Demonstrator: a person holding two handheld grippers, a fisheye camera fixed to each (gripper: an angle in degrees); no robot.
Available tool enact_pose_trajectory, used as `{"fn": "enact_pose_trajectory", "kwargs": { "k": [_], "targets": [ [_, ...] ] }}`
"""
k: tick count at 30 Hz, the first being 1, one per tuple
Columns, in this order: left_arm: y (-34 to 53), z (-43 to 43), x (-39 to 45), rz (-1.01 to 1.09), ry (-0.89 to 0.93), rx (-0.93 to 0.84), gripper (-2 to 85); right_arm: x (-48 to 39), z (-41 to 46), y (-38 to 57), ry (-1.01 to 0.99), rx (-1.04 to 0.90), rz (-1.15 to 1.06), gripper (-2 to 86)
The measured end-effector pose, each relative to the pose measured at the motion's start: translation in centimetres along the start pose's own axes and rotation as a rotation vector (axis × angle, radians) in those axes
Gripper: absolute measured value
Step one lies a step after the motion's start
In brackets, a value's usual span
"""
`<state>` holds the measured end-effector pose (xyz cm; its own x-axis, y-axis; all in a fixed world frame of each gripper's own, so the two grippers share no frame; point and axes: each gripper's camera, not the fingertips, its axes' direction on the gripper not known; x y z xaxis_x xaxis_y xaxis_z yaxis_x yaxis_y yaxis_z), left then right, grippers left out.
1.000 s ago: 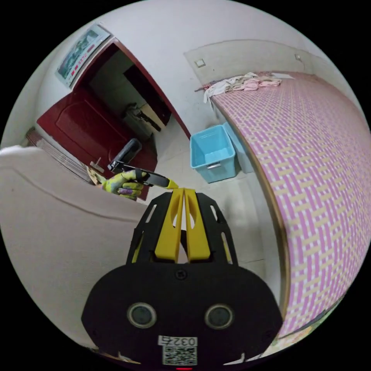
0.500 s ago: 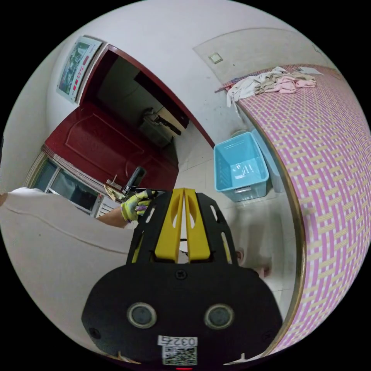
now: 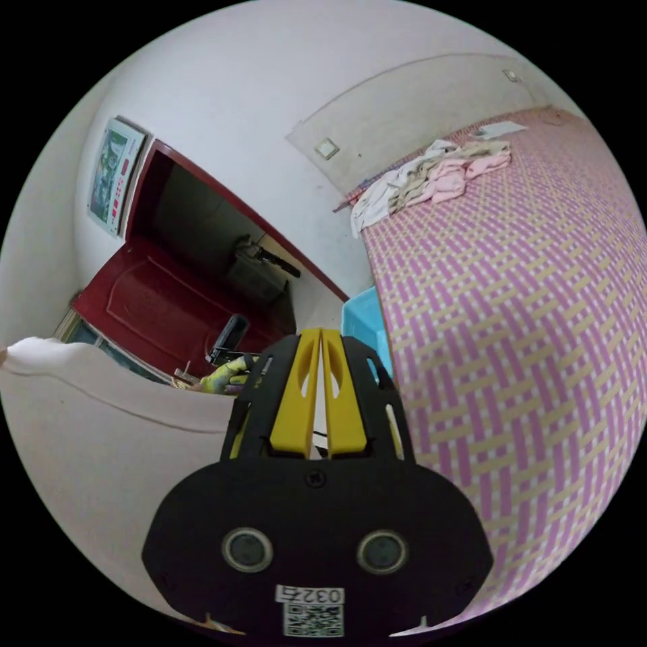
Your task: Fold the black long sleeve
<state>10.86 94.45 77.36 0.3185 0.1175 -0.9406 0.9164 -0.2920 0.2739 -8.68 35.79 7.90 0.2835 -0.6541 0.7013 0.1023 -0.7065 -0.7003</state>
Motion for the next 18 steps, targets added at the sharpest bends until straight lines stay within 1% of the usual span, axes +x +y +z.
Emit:
{"fn": "enact_pose_trajectory", "kwargs": {
  "k": [3,8,12,14,18],
  "targets": [
    [-4.4,-0.2,-0.7,-0.020,0.054,0.080,-0.9,2.3,-2.4,-2.6,0.030,0.059,-0.001,-1.0],
    [-12.8,1.6,-2.1,-0.024,0.229,0.153,-0.9,8.3,-5.4,-3.9,0.077,0.083,0.136,-1.0],
    [-18.9,0.7,-3.4,-0.007,0.199,0.214,0.9,10.5,-7.3,-3.7,0.134,0.111,0.207,-1.0],
    [-23.7,-1.0,-5.1,-0.012,0.173,0.273,2.3,11.7,-8.3,-3.4,0.162,0.147,0.273,-1.0],
    [-32.5,-3.9,-8.9,-0.070,0.214,0.380,3.9,12.1,-9.6,-2.9,0.222,0.228,0.375,-1.0]
  ]
}}
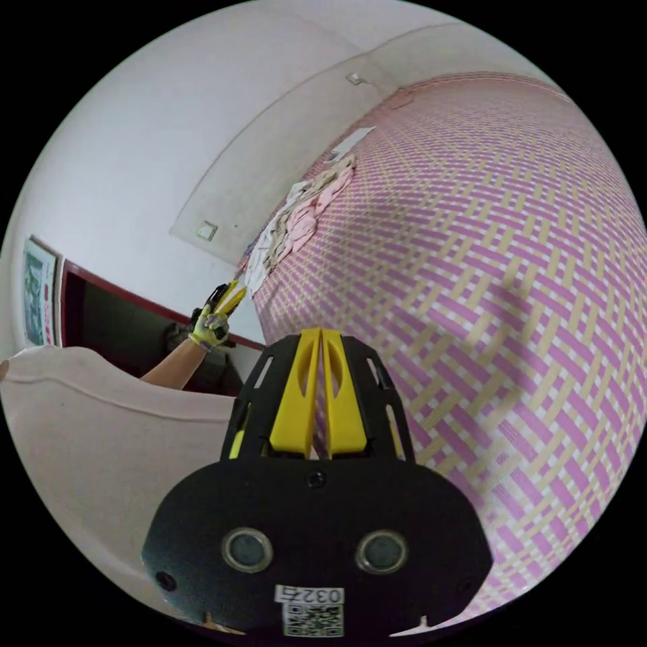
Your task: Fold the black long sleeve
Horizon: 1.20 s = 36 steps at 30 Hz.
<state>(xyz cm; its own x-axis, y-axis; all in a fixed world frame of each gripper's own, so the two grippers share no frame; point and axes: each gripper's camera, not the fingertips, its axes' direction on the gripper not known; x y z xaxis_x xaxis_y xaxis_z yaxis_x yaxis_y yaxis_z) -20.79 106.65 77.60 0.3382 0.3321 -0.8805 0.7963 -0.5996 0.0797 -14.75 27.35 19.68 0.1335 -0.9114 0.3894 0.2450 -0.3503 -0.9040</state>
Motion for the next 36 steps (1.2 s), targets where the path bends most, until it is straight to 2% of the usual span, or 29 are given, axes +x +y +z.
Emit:
{"fn": "enact_pose_trajectory", "kwargs": {
  "k": [5,11,15,19,22,24,26,31,36],
  "targets": [
    [-14.9,1.3,-4.1,-0.054,0.001,0.144,5.3,-0.9,-0.8,0.7,0.091,0.116,0.193,-1.0],
    [-27.4,4.9,-7.9,-0.101,-0.116,0.173,5.6,-3.2,0.7,0.4,0.160,0.144,0.321,-1.0],
    [-31.6,6.9,-8.2,-0.069,-0.105,0.189,0.5,-4.8,1.4,-0.8,0.202,0.141,0.319,-1.0],
    [-33.5,9.8,-5.8,0.094,-0.012,0.178,-0.8,-5.9,1.9,-1.8,0.215,0.149,0.304,-1.0],
    [-31.6,14.3,-3.0,0.217,0.198,0.085,-0.9,-6.0,2.3,-1.8,0.205,0.139,0.291,-1.0],
    [-28.5,17.8,0.4,0.342,0.239,-0.033,-0.9,-5.9,2.5,-1.5,0.197,0.132,0.284,-1.0],
    [-22.6,23.0,4.8,0.490,0.303,-0.225,-0.9,-5.4,2.3,-1.0,0.174,0.131,0.279,-1.0],
    [-7.1,32.7,10.1,0.537,0.459,-0.552,-0.9,-4.1,0.4,0.4,0.162,0.159,0.255,-1.0],
    [10.3,41.8,11.4,0.465,0.503,-0.940,-0.7,-2.2,-4.4,3.7,0.232,0.287,0.304,-1.0]
  ]
}}
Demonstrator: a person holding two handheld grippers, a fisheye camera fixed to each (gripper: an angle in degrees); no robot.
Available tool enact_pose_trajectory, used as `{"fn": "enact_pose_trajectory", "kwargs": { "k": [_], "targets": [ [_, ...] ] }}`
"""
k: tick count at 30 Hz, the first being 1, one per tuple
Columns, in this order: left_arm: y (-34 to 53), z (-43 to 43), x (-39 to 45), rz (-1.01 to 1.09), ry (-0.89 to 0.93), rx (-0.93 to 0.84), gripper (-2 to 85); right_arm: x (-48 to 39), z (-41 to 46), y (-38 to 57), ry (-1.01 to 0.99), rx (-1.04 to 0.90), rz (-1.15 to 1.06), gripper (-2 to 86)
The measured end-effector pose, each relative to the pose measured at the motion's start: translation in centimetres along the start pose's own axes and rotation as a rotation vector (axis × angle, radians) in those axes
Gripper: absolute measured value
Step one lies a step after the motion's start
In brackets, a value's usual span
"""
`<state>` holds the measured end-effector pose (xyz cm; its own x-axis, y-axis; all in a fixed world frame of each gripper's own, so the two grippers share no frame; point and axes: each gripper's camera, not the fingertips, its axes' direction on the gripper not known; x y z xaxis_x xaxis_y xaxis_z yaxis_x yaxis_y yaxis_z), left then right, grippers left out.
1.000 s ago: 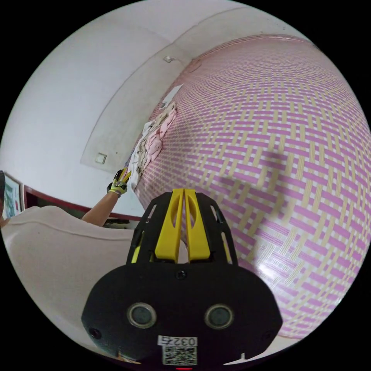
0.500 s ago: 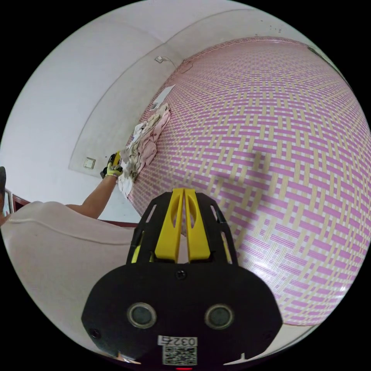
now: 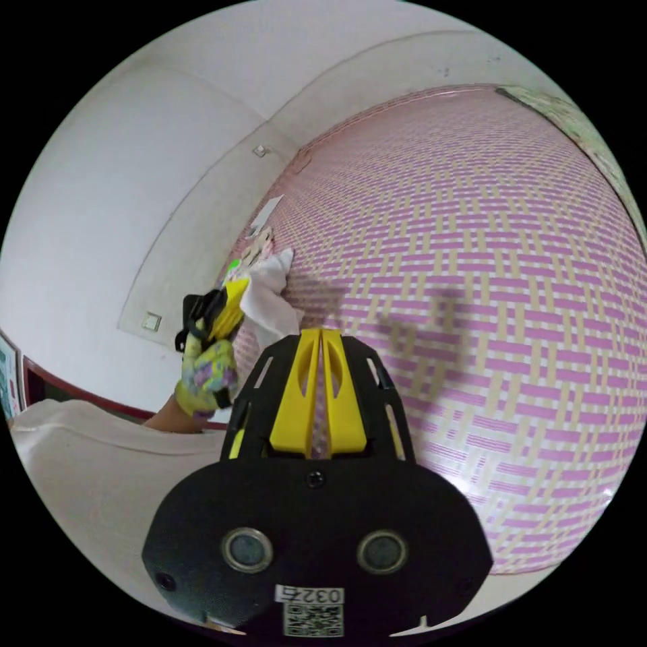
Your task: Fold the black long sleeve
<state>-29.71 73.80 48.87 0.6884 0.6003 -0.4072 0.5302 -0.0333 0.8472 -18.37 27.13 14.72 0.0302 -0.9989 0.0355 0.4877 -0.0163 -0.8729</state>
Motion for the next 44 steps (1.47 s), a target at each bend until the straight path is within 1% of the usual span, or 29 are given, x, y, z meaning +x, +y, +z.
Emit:
{"fn": "enact_pose_trajectory", "kwargs": {
  "k": [2,3,5,7,9,11,12,13,14,15,17,18,20,23,24,26,27,29,31,32,33,35,36,38,39,41,42,43,44],
  "targets": [
    [1.5,7.4,-1.2,-0.057,0.090,-0.213,-0.3,2.6,-2.8,1.3,0.042,0.075,0.065,-1.0],
    [1.8,8.9,-1.6,-0.073,0.096,-0.278,0.1,3.2,-3.5,1.7,0.054,0.092,0.082,-1.0],
    [2.7,12.9,-2.6,-0.084,0.129,-0.524,2.0,5.8,-5.8,3.5,0.076,0.129,0.137,-1.0],
    [3.1,13.2,-2.2,-0.024,0.071,-0.603,2.8,7.5,-7.0,5.0,0.085,0.148,0.174,-1.0],
    [2.9,10.9,-2.1,0.018,-0.035,-0.555,2.8,8.9,-7.9,6.6,0.093,0.158,0.206,-1.0],
    [2.8,4.0,-3.4,-0.047,-0.139,-0.341,2.8,10.4,-8.5,8.4,0.091,0.162,0.244,-1.0],
    [3.0,1.7,-3.9,-0.082,-0.160,-0.269,2.8,10.7,-8.6,8.8,0.088,0.163,0.252,-1.0],
    [4.1,-3.2,-5.0,-0.161,-0.209,-0.114,2.9,11.1,-8.7,9.6,0.083,0.165,0.261,-1.0],
    [5.9,-8.2,-6.2,-0.250,-0.260,0.044,3.4,11.3,-8.7,10.2,0.082,0.169,0.266,-1.0],
    [7.0,-10.7,-6.8,-0.296,-0.286,0.119,3.6,11.4,-8.7,10.5,0.082,0.171,0.269,-1.0],
    [12.1,-19.9,-8.3,-0.473,-0.379,0.398,4.3,11.7,-8.4,11.4,0.070,0.176,0.279,-1.0],
    [13.5,-21.8,-8.5,-0.507,-0.389,0.468,4.5,11.7,-8.3,11.5,0.064,0.176,0.282,-1.0],
    [17.8,-27.8,-8.4,-0.606,-0.462,0.689,5.6,11.5,-7.7,11.8,0.044,0.173,0.279,-1.0],
    [19.3,-32.1,-9.1,-0.677,-0.548,0.804,6.4,10.7,-7.1,11.7,0.037,0.166,0.251,-1.0],
    [19.2,-32.7,-9.5,-0.688,-0.555,0.818,6.5,10.5,-6.9,11.6,0.033,0.163,0.245,-1.0],
    [18.6,-34.0,-11.6,-0.825,-0.603,0.808,6.3,9.8,-6.4,11.2,0.022,0.148,0.213,-1.0],
    [18.5,-34.1,-12.1,-0.840,-0.578,0.818,6.0,9.6,-6.3,11.1,0.022,0.145,0.204,-1.0],
    [18.6,-33.8,-14.2,-0.859,-0.402,0.899,1.8,9.0,-6.2,11.0,0.018,0.149,0.177,-1.0],
    [18.8,-33.3,-14.5,-0.843,-0.321,0.984,-0.4,8.8,-6.5,11.3,0.012,0.163,0.173,-1.0],
    [18.1,-32.7,-13.4,-0.788,-0.336,1.025,-0.8,8.9,-6.6,11.6,0.008,0.170,0.176,-1.0],
    [17.4,-32.3,-12.6,-0.751,-0.362,1.026,-1.0,9.0,-6.7,11.9,0.009,0.174,0.178,-1.0],
    [12.5,-28.9,-8.6,-0.566,-0.458,0.923,-1.3,9.5,-7.2,13.0,0.026,0.193,0.196,-1.0],
    [10.9,-27.5,-7.8,-0.519,-0.455,0.882,-1.3,9.7,-7.3,13.3,0.030,0.198,0.203,-1.0],
    [4.5,-20.2,-4.7,-0.358,-0.335,0.722,-1.2,10.7,-7.5,14.6,0.036,0.210,0.236,-1.0],
    [2.9,-17.9,-3.9,-0.321,-0.291,0.684,-1.1,10.9,-7.5,14.8,0.036,0.208,0.244,-1.0],
    [-3.8,-7.1,0.3,-0.185,-0.117,0.496,-0.1,11.7,-7.3,15.5,0.034,0.199,0.263,-1.0],
    [-5.4,-3.9,1.7,-0.143,-0.076,0.433,0.3,11.9,-7.3,15.5,0.035,0.196,0.262,-1.0],
    [-8.4,2.8,5.2,-0.027,0.005,0.273,3.3,12.0,-7.2,15.6,0.043,0.187,0.257,-1.0],
    [-10.5,10.0,9.3,0.127,0.089,0.067,6.9,12.0,-7.2,15.6,0.054,0.179,0.249,-1.0]
  ]
}}
